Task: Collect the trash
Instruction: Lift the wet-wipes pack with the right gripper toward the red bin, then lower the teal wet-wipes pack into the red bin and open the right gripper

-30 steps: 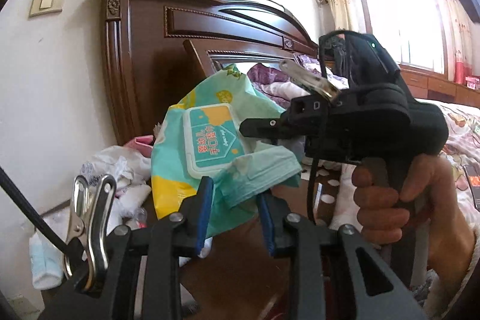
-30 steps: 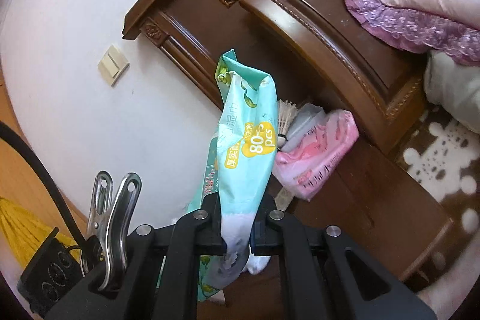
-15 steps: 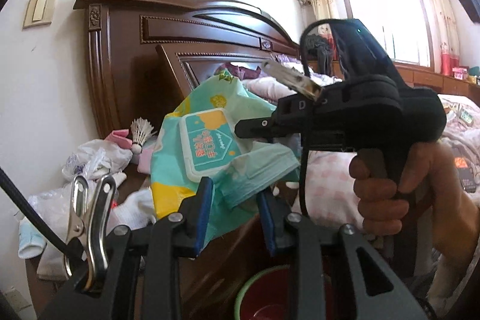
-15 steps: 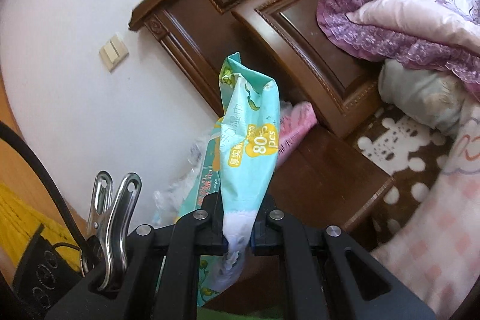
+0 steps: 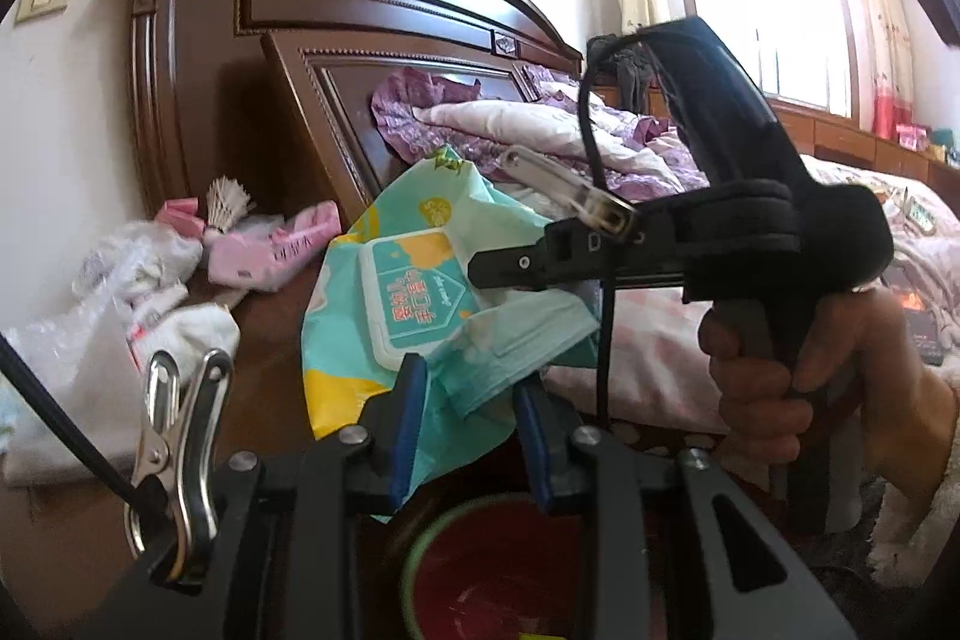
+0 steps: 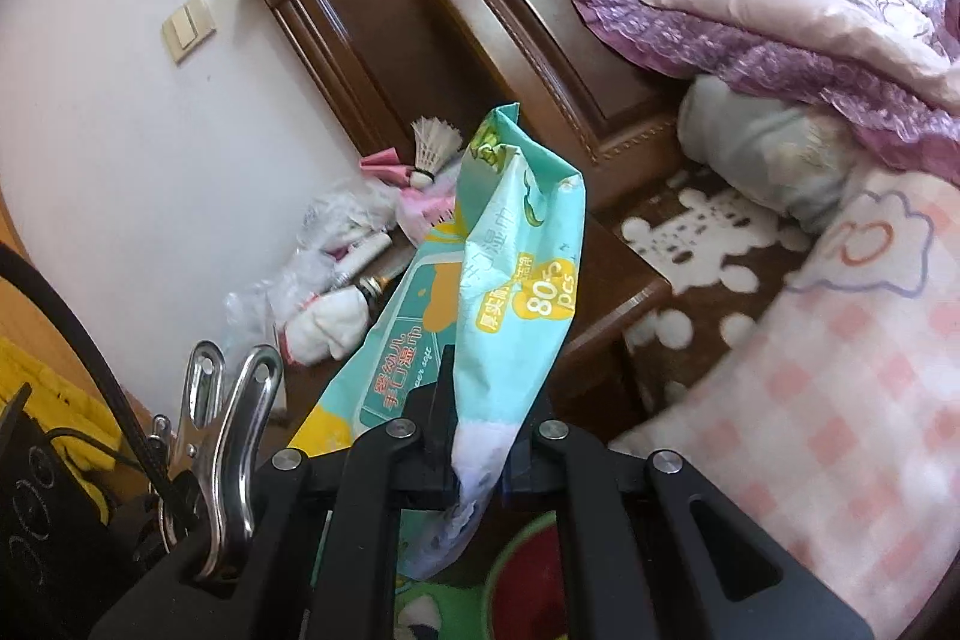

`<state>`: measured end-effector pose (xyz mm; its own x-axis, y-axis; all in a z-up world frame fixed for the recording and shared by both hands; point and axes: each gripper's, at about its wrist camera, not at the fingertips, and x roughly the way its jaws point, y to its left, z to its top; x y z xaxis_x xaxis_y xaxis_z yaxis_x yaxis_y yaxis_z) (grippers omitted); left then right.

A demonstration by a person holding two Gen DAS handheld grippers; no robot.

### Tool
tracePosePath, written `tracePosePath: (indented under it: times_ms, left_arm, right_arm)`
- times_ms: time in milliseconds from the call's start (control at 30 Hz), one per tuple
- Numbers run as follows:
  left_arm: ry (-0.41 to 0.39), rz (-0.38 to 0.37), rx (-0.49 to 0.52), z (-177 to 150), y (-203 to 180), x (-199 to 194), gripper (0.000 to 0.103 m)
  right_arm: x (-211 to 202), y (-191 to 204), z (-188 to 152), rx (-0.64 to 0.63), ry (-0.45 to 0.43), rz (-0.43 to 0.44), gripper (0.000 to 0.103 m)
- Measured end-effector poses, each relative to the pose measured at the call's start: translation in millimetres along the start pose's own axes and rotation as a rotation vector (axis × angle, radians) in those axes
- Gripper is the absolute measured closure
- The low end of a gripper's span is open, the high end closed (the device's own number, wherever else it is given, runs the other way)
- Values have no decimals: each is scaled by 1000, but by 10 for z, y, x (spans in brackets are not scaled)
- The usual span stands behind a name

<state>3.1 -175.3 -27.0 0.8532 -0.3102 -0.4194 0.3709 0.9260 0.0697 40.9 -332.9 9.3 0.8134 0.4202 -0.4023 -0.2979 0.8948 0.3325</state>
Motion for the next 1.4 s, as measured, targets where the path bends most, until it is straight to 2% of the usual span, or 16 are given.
tracePosePath:
  times_ms: [167,233,400,733,933,1067,1267,1367,1400]
  left_arm:
    - [60,38,17,-154,-140,-6,76]
    - [91,28,15,-199,-148,2,77]
    - [94,20,31,-238,-237,-116,78]
    - [147,-59,0,-372,-451,-243,80]
    - [214,-99,7,-565,-657,-282,81]
    - [316,-111,-49,-790,-639,-179,81]
    - [482,-144,-170,-1227,-454,196,81]
    - [518,-111,-131,-1391,-473,378,82]
    - [533,-107,-124,-1415,-471,432,89]
  right_arm:
    - [68,-53,-193,-48,67,9,94]
    - [103,-87,-261,-37,94,17,96]
    - [23,-79,-327,-32,122,40,96]
    - [-246,-51,-530,-85,154,16,97]
    - [-412,-204,-815,-60,198,24,98]
    - [-293,-276,-1103,-37,302,-7,98]
    - [222,-454,-1532,19,512,-54,97]
    - [463,-558,-1692,43,592,-91,97]
    - [554,-591,-1736,48,619,-105,97]
